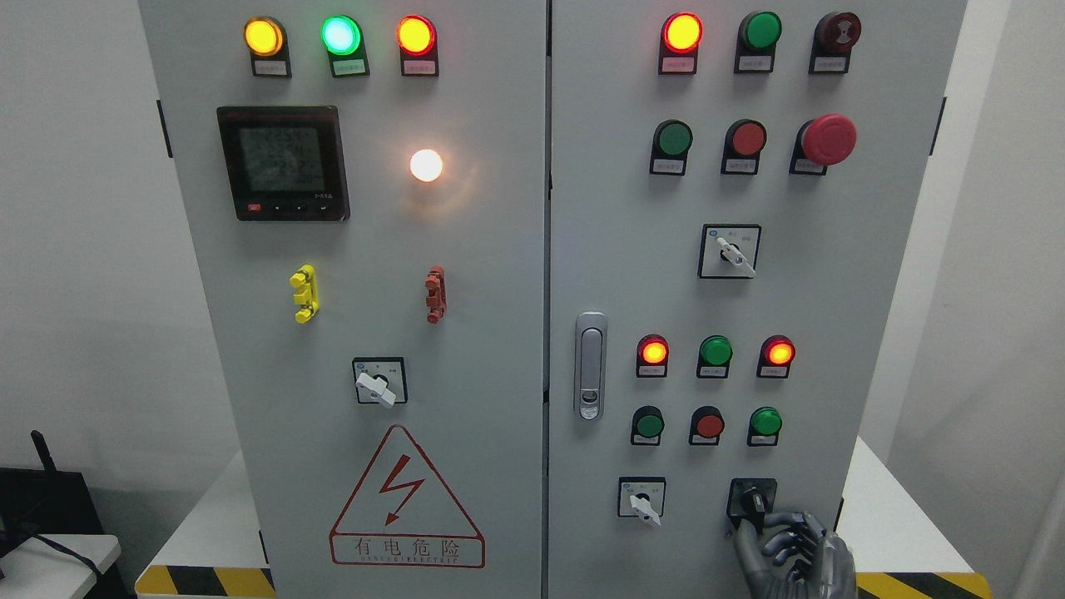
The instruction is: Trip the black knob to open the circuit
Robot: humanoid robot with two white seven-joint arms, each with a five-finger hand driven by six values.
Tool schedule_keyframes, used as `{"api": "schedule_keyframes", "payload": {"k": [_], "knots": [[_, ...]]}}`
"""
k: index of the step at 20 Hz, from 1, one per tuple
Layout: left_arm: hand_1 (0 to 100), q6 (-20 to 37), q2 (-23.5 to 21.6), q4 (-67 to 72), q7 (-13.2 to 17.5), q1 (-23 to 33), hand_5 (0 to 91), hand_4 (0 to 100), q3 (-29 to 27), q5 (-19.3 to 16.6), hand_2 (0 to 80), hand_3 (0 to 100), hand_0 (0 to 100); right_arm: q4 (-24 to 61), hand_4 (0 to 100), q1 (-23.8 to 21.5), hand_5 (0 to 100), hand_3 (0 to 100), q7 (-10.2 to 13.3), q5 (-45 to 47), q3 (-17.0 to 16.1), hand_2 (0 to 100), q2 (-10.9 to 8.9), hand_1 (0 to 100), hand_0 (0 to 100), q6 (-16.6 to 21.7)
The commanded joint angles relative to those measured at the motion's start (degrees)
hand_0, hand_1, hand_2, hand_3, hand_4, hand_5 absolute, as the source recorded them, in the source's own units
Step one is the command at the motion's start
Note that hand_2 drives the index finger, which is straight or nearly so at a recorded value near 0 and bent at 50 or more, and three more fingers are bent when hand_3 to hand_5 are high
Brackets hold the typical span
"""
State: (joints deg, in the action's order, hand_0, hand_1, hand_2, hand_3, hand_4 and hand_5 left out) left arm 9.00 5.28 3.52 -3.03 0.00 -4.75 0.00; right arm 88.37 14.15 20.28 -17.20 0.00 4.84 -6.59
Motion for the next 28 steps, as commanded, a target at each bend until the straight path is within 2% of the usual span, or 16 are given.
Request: {"api": "schedule_keyframes", "payload": {"k": [1, 28], "knots": [[39, -0.04, -0.01, 0.00, -0.04, -0.44, 0.0, 0, 0.00, -1.85, 0.0, 0, 12, 0.05, 87, 0.00, 97, 82, 0.03, 0.06, -0.61, 54, 0.17, 79, 48, 0.00], [39, -0.04, -0.01, 0.00, -0.04, -0.44, 0.0, 0, 0.00, -1.93, 0.0, 0, 12, -0.04, 90, 0.08, 98, 87, -0.15, 0.77, 0.09, 59, 0.44, 78, 50, 0.26]]}}
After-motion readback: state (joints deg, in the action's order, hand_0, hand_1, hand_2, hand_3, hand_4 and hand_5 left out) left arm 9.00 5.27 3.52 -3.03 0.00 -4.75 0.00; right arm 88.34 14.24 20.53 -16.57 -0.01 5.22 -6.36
